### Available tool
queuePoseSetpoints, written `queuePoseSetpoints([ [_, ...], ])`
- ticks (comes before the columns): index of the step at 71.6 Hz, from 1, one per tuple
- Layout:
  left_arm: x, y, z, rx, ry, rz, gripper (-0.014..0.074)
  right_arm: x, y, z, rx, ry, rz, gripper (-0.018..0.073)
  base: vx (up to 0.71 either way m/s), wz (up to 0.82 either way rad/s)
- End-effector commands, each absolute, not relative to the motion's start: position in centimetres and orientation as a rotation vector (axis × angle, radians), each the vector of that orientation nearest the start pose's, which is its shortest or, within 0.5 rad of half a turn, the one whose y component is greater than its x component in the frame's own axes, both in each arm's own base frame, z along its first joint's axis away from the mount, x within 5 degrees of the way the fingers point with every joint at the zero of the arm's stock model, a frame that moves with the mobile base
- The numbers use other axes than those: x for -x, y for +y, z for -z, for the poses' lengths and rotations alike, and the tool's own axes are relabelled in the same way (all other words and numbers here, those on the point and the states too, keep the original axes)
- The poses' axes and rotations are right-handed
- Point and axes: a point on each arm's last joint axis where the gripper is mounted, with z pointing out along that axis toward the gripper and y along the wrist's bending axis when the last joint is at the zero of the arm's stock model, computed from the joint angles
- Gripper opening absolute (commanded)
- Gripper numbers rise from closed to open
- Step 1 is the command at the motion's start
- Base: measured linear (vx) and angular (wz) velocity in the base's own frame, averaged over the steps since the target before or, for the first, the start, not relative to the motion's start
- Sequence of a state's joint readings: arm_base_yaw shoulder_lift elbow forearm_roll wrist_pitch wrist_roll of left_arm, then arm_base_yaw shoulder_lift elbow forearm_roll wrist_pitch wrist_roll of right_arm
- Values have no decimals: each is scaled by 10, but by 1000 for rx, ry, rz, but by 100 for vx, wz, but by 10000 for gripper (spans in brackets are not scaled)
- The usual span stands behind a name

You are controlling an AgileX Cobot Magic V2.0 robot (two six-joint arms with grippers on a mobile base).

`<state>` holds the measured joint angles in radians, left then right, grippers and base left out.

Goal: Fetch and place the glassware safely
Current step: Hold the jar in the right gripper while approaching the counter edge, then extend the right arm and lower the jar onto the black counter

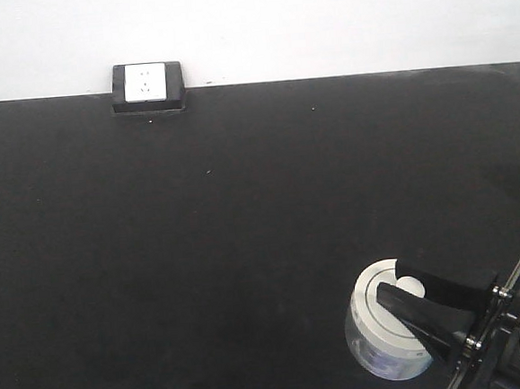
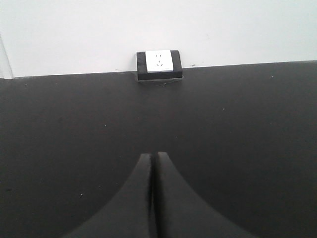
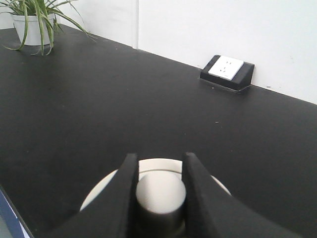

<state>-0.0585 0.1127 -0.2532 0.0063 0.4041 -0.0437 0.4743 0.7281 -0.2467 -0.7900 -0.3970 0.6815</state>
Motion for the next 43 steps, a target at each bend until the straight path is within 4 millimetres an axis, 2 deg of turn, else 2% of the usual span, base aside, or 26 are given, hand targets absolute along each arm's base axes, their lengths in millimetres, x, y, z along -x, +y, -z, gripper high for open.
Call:
queuePoseSetpoints([
  [1,-54,-3,-268,-16,1668,84,-7,-114,91,-271,650,1466,-598,-1,0,0],
  [18,-54,-3,-268,-16,1668,84,-7,-114,91,-276,637,1426,-611,-1,0,0],
  [28,-54,-3,-268,-16,1668,84,-7,-113,93,-279,593,1423,-691,-1,0,0],
  [37,-54,-3,-269,-16,1667,84,-7,-129,97,-289,583,1460,-631,-1,0,0],
  [43,-54,-3,-268,-16,1668,84,-7,-146,105,-293,612,1483,-602,-1,0,0],
])
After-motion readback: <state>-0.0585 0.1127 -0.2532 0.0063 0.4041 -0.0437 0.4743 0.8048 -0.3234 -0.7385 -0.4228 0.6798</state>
